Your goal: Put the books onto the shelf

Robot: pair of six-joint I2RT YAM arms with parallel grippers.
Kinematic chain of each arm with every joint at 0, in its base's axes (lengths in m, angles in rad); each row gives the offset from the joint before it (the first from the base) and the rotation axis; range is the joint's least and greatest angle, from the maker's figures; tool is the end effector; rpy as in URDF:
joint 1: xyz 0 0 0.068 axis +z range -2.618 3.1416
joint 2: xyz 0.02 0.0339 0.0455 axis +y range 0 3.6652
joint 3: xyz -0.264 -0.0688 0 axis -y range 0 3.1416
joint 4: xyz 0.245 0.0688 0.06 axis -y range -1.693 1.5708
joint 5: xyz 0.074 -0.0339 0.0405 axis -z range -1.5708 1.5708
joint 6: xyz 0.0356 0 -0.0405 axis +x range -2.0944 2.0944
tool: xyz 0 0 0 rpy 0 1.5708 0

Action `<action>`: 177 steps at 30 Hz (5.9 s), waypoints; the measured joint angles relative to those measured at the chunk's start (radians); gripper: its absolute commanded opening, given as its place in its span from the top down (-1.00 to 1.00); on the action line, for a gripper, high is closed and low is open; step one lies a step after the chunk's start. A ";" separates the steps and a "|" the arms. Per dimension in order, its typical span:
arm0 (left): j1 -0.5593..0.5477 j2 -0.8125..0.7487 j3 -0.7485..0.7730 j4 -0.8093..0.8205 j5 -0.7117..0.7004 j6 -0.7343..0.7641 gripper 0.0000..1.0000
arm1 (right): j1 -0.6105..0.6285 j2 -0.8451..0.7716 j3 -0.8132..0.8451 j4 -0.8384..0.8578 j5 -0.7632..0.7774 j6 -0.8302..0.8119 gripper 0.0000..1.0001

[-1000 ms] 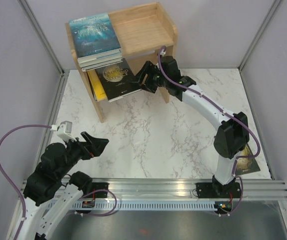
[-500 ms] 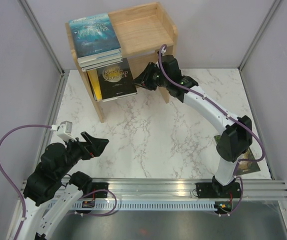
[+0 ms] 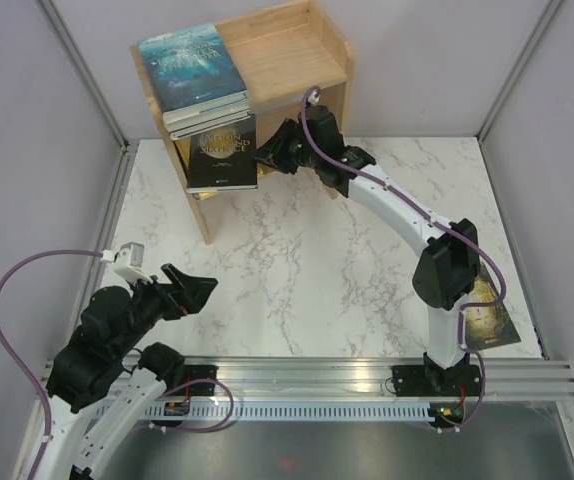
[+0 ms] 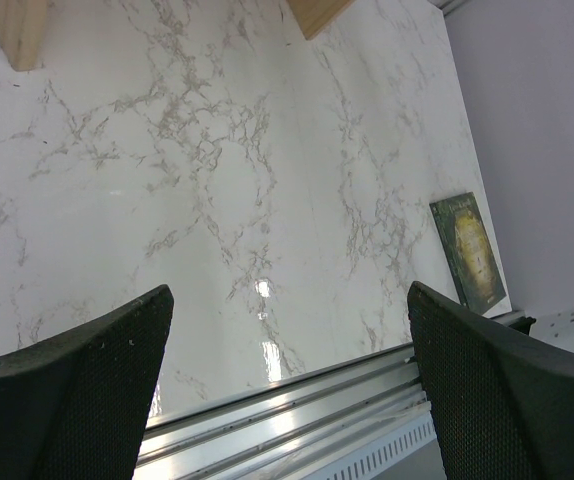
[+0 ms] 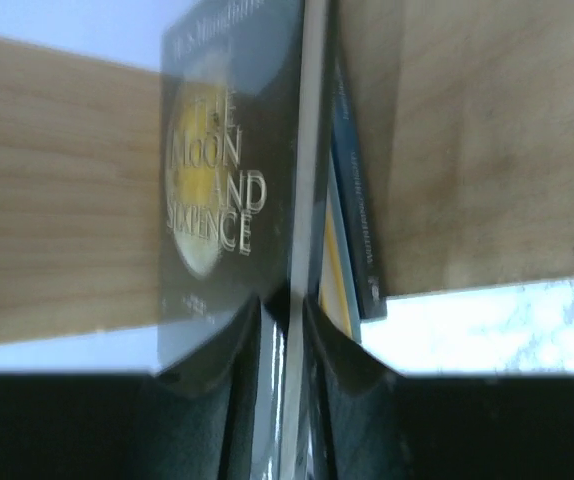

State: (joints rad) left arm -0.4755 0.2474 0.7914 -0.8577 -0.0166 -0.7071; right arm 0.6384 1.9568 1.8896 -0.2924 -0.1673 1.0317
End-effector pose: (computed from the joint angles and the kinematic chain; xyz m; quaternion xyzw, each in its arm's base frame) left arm 0.0419 -0.0209 0.3225 -0.0983 0.8029 -0.3222 0.4919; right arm 0.3739 0.2848 0.3631 0.1134 0.8128 0.4666 0.3298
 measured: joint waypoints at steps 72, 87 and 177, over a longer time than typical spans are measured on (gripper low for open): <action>-0.003 0.056 -0.002 0.052 0.203 0.084 -1.00 | -1.368 -0.735 -1.156 -0.218 0.349 -0.359 -0.96; -0.003 0.056 -0.002 0.053 0.229 0.098 -1.00 | -1.467 -0.635 -1.329 0.129 0.245 -0.390 -0.96; -0.388 1.543 0.606 0.515 -0.071 0.001 -0.75 | -0.152 -1.319 -1.476 -0.443 0.130 -0.106 -0.96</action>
State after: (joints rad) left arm -0.8639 1.7908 1.3972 -0.3428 -0.0879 -0.7063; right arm 0.4862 0.6380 0.4133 -0.7353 -0.0376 0.9260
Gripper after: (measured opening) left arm 0.870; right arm 0.969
